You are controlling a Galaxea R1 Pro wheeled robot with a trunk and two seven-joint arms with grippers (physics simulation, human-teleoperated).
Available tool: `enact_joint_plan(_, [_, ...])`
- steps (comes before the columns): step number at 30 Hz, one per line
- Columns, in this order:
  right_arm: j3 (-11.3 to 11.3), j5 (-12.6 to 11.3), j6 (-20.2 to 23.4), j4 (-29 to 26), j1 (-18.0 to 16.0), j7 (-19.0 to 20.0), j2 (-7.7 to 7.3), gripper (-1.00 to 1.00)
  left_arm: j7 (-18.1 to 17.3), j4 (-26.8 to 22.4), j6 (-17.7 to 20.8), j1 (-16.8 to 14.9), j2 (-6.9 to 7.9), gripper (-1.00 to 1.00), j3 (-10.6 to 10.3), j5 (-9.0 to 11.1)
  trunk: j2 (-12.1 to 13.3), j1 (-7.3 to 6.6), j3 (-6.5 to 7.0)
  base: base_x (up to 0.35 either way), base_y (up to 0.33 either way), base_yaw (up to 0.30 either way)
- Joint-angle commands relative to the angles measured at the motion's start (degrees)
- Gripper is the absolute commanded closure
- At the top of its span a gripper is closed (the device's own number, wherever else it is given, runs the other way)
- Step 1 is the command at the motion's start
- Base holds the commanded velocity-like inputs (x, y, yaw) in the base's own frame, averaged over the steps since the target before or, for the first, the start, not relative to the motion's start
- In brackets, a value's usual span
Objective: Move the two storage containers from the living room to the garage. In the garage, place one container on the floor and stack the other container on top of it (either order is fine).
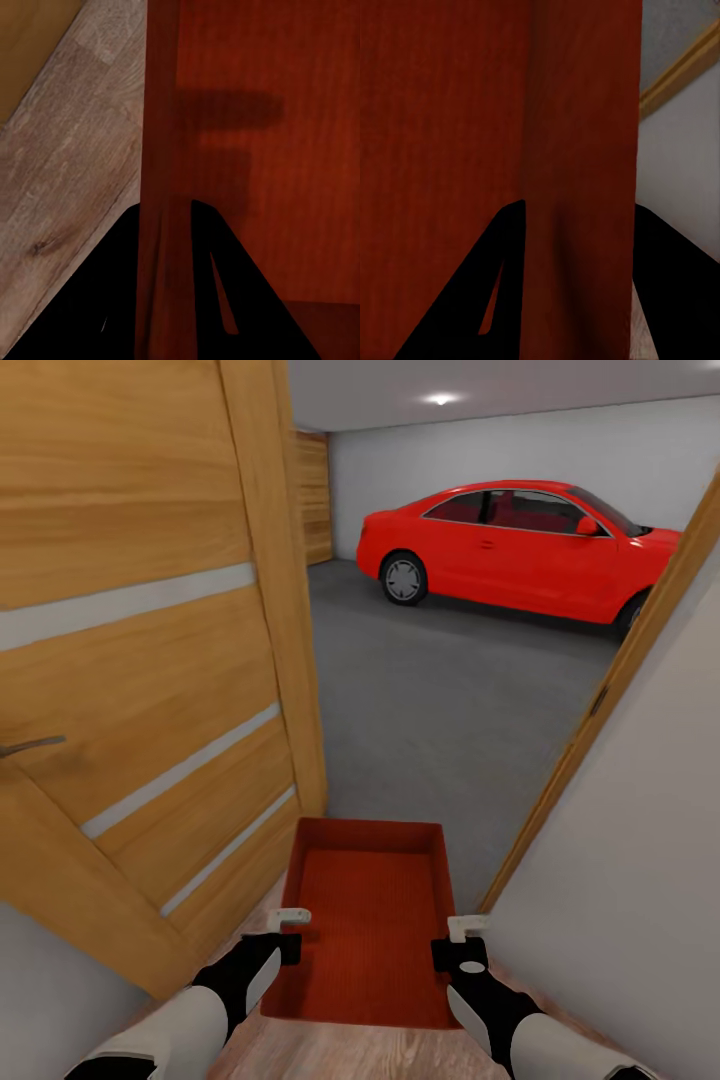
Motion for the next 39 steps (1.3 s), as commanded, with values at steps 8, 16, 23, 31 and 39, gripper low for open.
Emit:
enact_joint_plan(8, [1.4, -1.7, 0.0, 0.8, 0.0, -0.4, 0.04, 1.0, 0.6, -0.5, 0.4, 0.0, -0.01, 1.0, -0.2, -1.4, 0.0, 0.01, -0.05, 0.129, 0.289, -0.011])
enact_joint_plan(16, [1.4, -1.7, 0.0, 0.8, 0.0, -0.5, 0.06, 1.0, 0.6, -0.5, 0.4, 0.0, -0.07, 1.0, -0.2, -1.4, 0.0, 0.01, -0.05, 0.11, 0.205, -0.207])
enact_joint_plan(23, [1.4, -1.7, 0.0, 0.8, 0.0, -0.5, 0.07, 1.0, 0.6, -0.5, 0.4, 0.0, -0.07, 1.0, -0.2, -1.5, 0.0, 0.01, -0.05, 0.008, 0.013, -0.244])
enact_joint_plan(31, [1.4, -1.7, 0.0, 0.8, 0.0, -0.5, 0.06, 1.0, 0.6, -0.5, 0.4, 0.0, -0.02, 1.0, -0.2, -1.5, 0.0, 0.01, -0.05, 0.0, 0.0, -0.245])
enact_joint_plan(39, [1.4, -1.7, 0.1, 0.8, 0.0, -0.5, 0.05, 1.0, 0.6, -0.6, 0.4, 0.0, 0.02, 1.0, -0.2, -1.5, 0.0, 0.01, -0.05, 0.0, 0.0, -0.242])
